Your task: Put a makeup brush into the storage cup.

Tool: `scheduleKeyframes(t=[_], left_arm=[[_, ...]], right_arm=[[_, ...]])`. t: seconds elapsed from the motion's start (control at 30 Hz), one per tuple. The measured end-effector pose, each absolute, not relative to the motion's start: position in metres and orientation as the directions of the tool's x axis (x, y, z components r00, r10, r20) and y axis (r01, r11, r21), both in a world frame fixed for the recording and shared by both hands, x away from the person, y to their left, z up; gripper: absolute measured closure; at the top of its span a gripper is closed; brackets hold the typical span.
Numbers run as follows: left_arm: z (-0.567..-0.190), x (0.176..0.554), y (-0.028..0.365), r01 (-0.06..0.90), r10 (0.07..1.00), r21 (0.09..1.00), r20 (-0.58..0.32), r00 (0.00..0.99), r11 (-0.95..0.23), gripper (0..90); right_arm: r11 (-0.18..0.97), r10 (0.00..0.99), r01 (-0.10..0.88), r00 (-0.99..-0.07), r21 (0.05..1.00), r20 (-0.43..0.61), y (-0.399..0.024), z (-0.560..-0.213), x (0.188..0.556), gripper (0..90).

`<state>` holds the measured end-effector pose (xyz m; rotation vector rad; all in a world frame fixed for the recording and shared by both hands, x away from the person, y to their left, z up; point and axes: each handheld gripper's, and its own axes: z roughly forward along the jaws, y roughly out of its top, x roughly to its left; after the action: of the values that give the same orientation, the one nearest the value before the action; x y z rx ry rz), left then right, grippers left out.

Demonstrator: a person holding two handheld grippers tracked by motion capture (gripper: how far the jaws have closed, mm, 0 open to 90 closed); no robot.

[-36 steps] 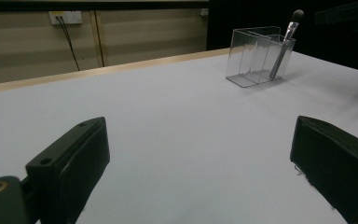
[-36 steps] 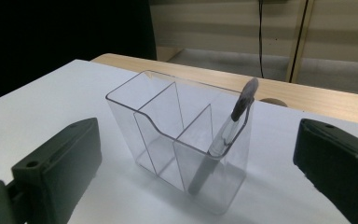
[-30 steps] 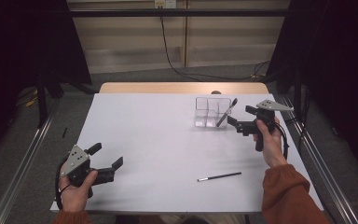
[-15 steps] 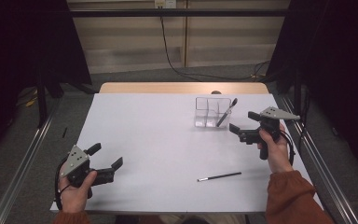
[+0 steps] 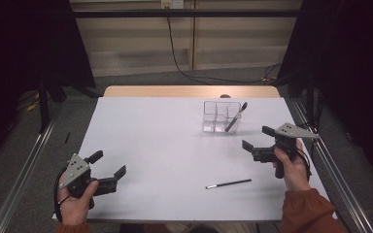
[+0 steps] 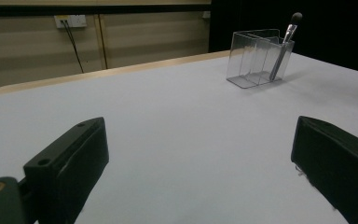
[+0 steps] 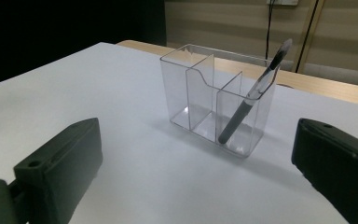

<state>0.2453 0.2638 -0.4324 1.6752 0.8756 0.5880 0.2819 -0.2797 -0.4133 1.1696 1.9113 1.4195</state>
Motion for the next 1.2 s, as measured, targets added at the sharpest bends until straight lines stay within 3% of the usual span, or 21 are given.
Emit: scheduleKeyframes(t=[0.87,1.2], left_arm=[[-0.433,0.241,0.267,0.249,0.798,0.961,-0.058,0.600,-0.118,3.9],[-0.433,0.241,0.265,0.244,0.796,0.962,-0.051,0.603,-0.123,3.9]], right_arm=[[0.061,0.863,0.341,-0.491,0.938,0.123,-0.291,-0.429,0.229,2.3],[0.057,0.864,0.330,-0.490,0.942,0.120,-0.293,-0.430,0.227,2.1]])
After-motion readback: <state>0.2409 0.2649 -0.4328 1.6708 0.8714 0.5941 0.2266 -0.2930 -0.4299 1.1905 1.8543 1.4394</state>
